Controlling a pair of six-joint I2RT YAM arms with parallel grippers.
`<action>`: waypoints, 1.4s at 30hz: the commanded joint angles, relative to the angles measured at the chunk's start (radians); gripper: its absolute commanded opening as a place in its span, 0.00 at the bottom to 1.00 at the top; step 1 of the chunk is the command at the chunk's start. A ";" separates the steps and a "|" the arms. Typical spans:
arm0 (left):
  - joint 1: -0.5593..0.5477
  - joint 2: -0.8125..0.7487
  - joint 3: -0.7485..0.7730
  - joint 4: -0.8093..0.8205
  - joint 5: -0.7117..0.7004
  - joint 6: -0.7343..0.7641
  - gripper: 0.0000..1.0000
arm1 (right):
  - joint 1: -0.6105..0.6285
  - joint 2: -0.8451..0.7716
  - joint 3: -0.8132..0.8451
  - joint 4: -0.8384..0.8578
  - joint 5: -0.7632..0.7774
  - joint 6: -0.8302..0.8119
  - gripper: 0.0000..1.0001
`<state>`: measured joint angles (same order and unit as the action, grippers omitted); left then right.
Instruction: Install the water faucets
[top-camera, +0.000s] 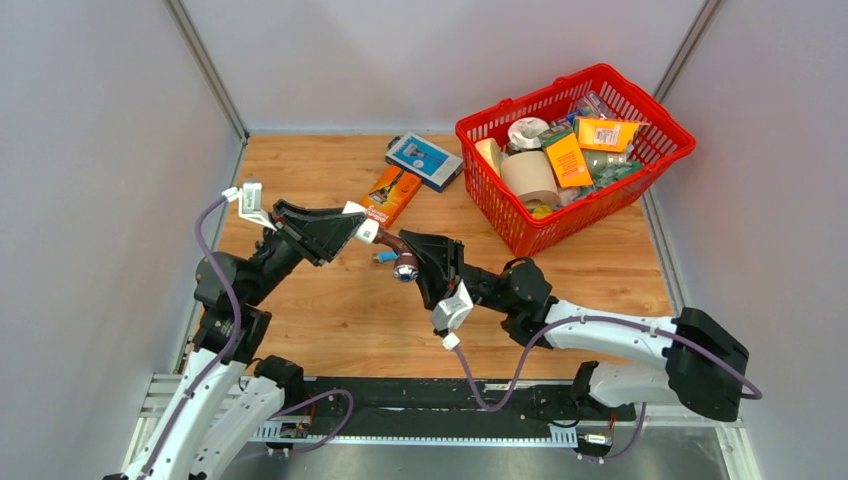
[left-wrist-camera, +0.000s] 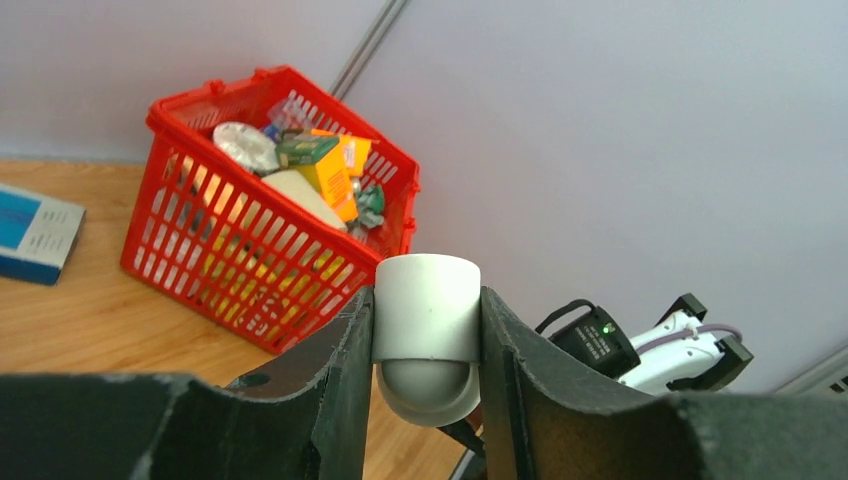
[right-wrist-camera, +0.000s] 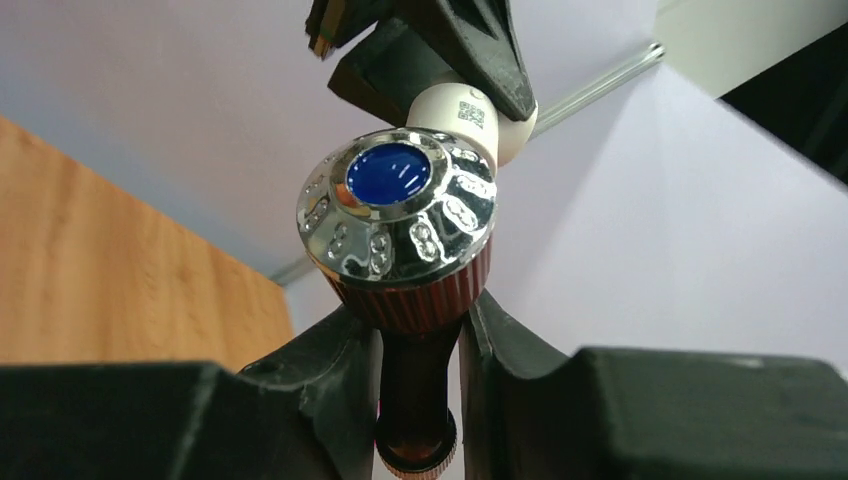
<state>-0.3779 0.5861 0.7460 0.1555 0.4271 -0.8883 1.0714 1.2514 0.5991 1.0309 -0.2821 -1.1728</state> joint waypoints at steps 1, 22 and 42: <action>-0.001 -0.009 -0.059 0.165 0.010 -0.008 0.00 | -0.005 -0.082 0.145 -0.161 -0.043 0.494 0.20; -0.003 0.074 -0.527 1.405 0.063 0.012 0.00 | -0.353 0.102 0.310 -0.330 -0.095 2.252 0.22; -0.003 -0.120 -0.344 0.515 -0.174 -0.064 0.00 | -0.300 -0.268 -0.070 -0.175 -0.385 0.518 0.89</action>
<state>-0.3786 0.4683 0.3386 0.7082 0.2516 -0.8932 0.7414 1.0073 0.5697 0.8726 -0.5438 -0.1909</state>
